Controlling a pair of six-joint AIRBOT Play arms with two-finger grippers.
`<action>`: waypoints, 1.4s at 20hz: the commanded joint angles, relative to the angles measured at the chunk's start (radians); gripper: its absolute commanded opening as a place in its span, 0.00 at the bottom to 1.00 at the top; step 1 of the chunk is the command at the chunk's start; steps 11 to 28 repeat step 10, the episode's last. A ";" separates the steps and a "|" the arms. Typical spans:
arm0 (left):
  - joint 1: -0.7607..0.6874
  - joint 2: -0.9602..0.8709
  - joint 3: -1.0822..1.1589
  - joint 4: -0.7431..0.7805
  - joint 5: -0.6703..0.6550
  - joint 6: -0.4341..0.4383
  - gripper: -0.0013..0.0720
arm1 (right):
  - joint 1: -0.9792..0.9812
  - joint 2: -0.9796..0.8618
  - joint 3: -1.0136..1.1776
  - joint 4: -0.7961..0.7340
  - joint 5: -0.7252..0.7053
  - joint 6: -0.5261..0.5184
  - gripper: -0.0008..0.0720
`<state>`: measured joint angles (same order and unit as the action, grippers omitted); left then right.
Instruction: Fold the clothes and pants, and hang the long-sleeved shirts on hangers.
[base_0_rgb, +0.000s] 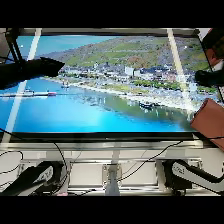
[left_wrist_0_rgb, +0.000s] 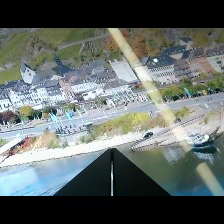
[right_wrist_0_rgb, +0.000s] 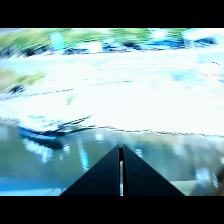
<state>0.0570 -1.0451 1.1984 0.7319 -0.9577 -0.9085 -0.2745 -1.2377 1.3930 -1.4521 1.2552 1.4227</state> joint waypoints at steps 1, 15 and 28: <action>0.001 0.000 0.001 0.000 0.000 0.000 0.03 | 0.237 0.001 0.000 -0.109 0.003 -0.004 0.04; 0.001 0.000 0.001 0.000 0.000 0.000 0.03 | 0.251 0.001 0.000 -0.092 0.028 -0.003 0.04; 0.001 0.000 0.001 0.000 0.000 0.000 0.03 | 0.251 0.001 0.000 -0.092 0.028 -0.003 0.04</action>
